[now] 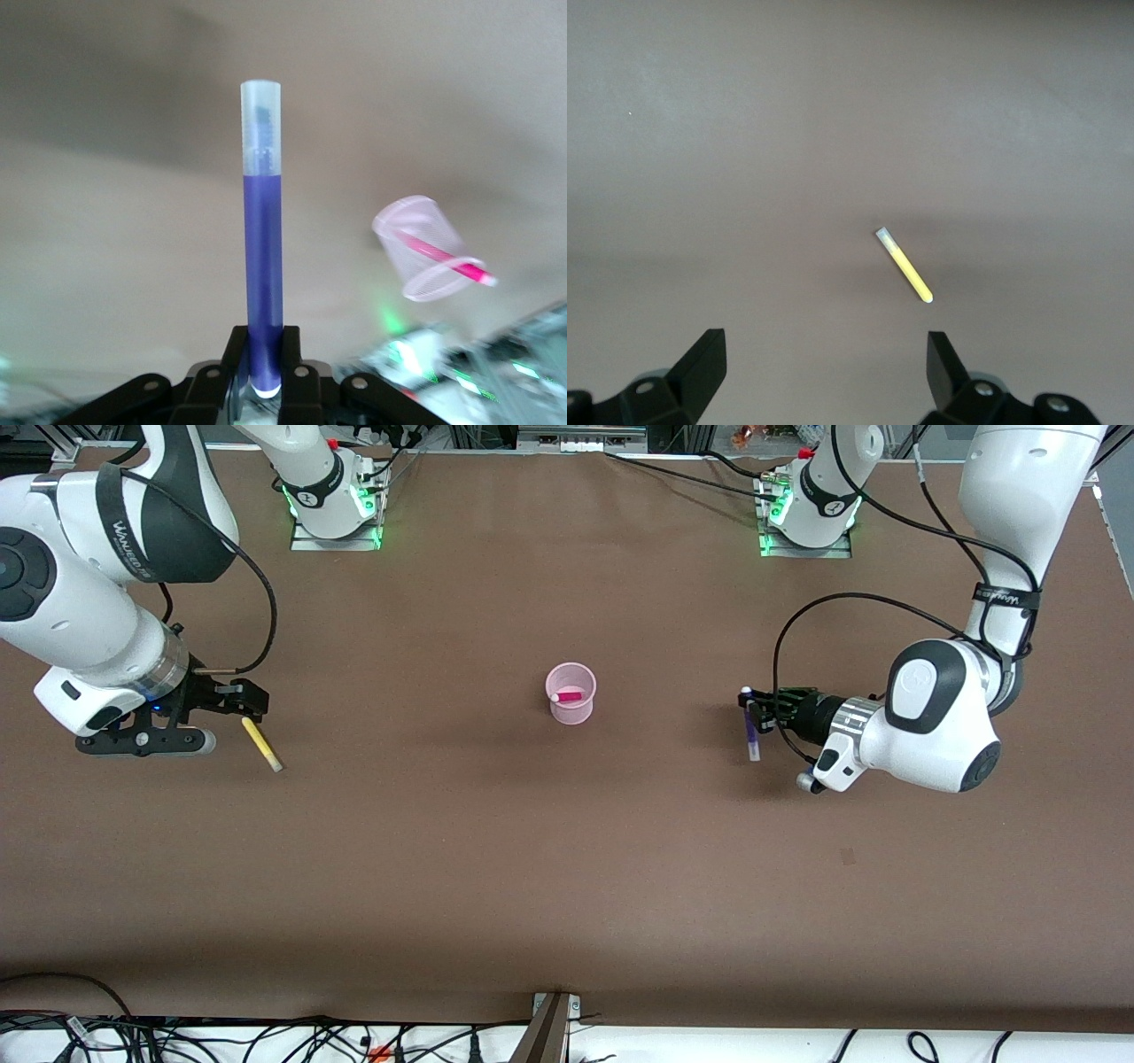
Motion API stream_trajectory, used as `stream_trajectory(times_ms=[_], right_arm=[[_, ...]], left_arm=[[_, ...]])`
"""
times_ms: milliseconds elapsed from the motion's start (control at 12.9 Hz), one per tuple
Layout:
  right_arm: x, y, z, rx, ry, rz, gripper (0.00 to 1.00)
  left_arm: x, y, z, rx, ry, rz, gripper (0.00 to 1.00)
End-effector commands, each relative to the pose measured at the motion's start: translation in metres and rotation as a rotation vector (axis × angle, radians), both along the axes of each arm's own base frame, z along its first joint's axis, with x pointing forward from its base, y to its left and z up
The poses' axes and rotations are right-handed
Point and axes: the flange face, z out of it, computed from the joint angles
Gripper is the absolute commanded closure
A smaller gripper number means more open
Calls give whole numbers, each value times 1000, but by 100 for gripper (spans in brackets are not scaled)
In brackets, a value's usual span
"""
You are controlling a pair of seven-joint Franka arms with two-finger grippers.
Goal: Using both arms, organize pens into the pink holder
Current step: 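Carry the purple marker with the left gripper over the pink holder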
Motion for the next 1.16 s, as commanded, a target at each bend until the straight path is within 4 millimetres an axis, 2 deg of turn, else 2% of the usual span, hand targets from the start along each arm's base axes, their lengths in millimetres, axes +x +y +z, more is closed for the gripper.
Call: stream_trajectory(times_ms=[0,310,543,698,853,1086], right_arm=[[-3,-1,6,-8,6,-5,0],[-3,-1,4,-8,11,-6,0],[-3,-1,4,-8,11,-6,0],[-3,-2,3,-9,14,-6,0],[-3,-2,2,-10,19,-8,0],[-3,-2,2,-10,19,-8,0]], left_arm=[[7,-10,8,-70,152,130,100],[4,-36,12,-217,364,268,100],[-14,-59,-9,-345,496,313,100],[-19,-84,-7,-423,542,324,100],[-24,-102,-16,-513,612,366,100],[-33,-133,-39,-626,618,364,100]])
